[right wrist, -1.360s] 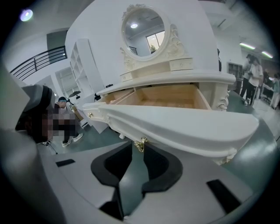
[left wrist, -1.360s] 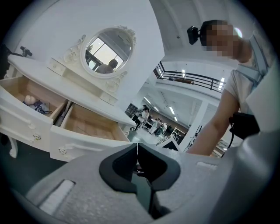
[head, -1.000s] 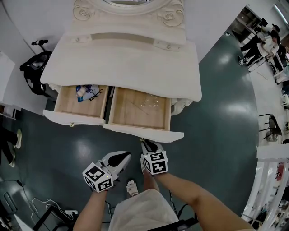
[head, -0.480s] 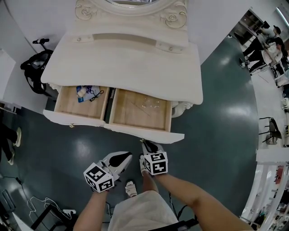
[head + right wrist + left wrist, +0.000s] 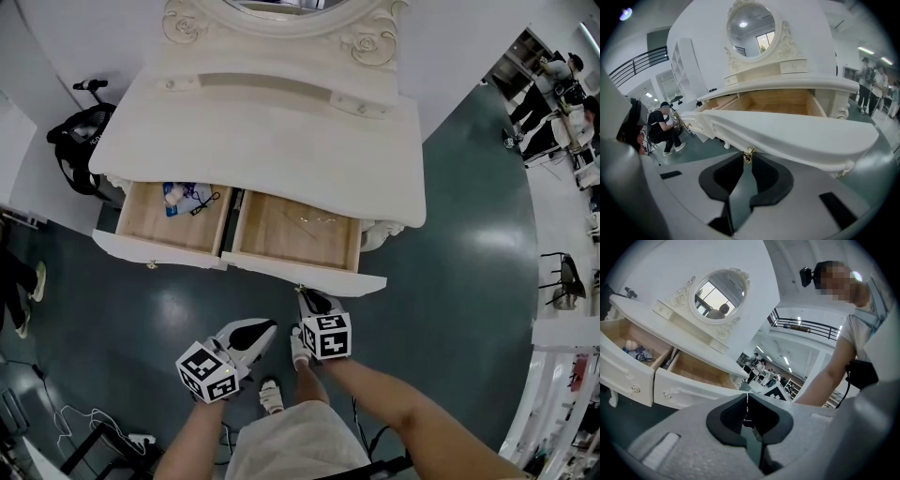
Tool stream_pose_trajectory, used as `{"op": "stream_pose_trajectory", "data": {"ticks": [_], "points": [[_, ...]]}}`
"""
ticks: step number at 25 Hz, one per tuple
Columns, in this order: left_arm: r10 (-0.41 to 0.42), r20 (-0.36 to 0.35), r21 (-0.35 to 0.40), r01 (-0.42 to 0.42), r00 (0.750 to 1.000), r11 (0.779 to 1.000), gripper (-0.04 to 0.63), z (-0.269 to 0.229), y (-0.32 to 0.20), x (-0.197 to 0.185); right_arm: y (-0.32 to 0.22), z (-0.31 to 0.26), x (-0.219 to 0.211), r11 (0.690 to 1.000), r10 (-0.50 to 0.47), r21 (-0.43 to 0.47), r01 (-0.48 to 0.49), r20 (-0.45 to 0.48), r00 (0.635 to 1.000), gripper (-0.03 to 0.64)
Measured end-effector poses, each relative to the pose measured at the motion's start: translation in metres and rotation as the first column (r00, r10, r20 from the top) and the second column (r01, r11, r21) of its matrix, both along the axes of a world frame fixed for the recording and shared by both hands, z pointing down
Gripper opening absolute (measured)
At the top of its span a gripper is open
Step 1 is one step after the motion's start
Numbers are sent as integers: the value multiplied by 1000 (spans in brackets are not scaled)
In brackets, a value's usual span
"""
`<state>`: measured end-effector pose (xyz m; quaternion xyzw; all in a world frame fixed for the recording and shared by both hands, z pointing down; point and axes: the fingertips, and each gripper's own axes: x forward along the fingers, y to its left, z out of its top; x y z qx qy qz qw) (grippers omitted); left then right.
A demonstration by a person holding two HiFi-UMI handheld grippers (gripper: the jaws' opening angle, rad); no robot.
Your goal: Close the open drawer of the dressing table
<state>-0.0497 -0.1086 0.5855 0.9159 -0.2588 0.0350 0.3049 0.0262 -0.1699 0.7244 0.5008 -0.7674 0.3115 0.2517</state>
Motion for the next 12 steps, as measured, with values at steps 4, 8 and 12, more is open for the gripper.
{"op": "stream_pose_trajectory", "data": {"ticks": [4,8,12], "points": [[-7,-1,-3,7,1000,1000,11,2,-5,-2,-10,-1,2,1000,12,4,-12,0,1000,63],[-8,-4,-9,8,1000,1000,11,5,-11,-3,-21,-1,3,1000,19,8,-19,2,1000,63],[-8,-8,-14,8,1000,1000,11,9,-18,-1,-32,1,5,999,33,9,-33,6,999,64]]}}
